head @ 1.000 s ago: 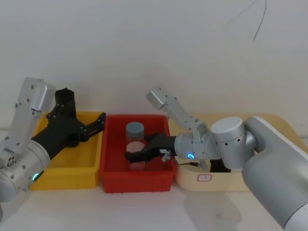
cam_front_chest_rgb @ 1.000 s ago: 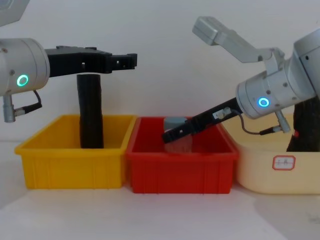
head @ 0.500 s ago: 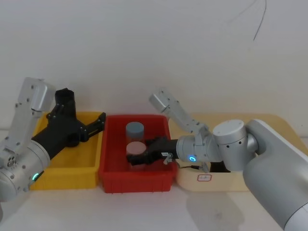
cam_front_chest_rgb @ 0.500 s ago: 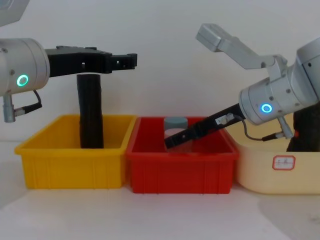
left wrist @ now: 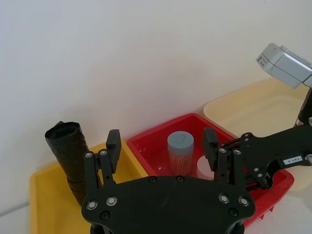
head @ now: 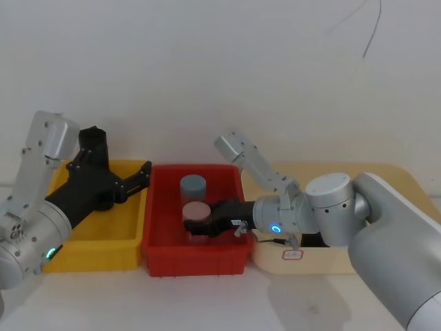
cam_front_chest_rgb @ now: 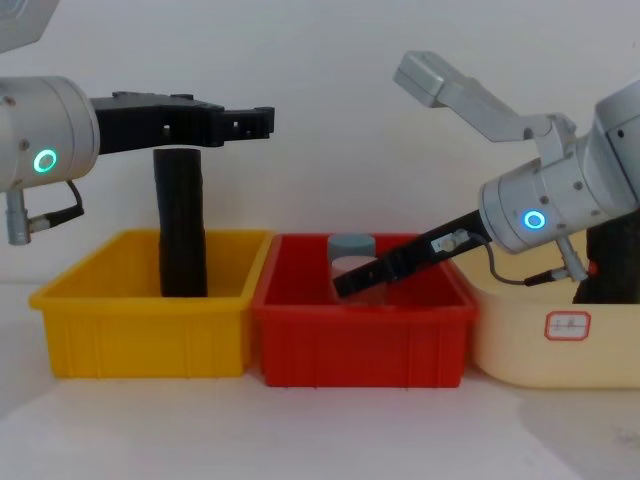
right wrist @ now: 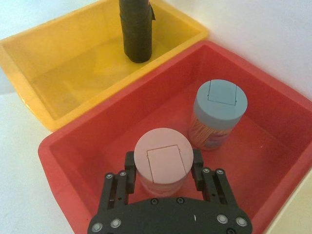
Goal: Pick up the garbage bag with the one hand and transfer it to the other hand.
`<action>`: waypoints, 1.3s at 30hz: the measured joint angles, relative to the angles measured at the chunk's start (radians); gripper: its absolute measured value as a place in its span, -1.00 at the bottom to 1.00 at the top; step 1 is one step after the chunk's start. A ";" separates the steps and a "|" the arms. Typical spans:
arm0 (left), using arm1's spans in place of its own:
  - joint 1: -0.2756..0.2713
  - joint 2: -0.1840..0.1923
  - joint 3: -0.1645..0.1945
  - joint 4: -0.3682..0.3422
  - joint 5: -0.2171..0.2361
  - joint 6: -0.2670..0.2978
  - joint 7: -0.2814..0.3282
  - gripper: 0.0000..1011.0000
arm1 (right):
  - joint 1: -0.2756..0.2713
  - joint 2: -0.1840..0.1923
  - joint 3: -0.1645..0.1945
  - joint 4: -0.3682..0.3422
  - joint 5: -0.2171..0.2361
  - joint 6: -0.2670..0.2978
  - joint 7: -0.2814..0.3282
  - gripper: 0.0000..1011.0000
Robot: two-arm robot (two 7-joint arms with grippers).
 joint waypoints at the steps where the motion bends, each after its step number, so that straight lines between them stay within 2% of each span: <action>1: 0.000 0.000 0.000 0.000 0.000 0.000 0.000 0.98 | -0.001 0.000 0.001 -0.001 0.000 0.000 0.000 0.28; 8: 0.000 0.000 0.000 0.000 0.000 0.000 0.000 0.98 | -0.008 0.010 0.011 -0.032 0.006 0.002 -0.010 0.28; 12: 0.000 0.000 0.000 0.000 0.000 0.000 0.000 0.98 | -0.017 0.027 0.028 -0.083 0.014 0.005 -0.026 0.28; 27: 0.000 0.000 0.000 0.000 0.000 0.000 0.000 0.98 | -0.054 0.112 0.123 -0.281 0.033 0.007 -0.126 0.28; 39: 0.000 0.000 0.000 0.000 0.000 0.000 0.000 0.98 | -0.084 0.175 0.184 -0.349 0.005 0.005 -0.217 0.31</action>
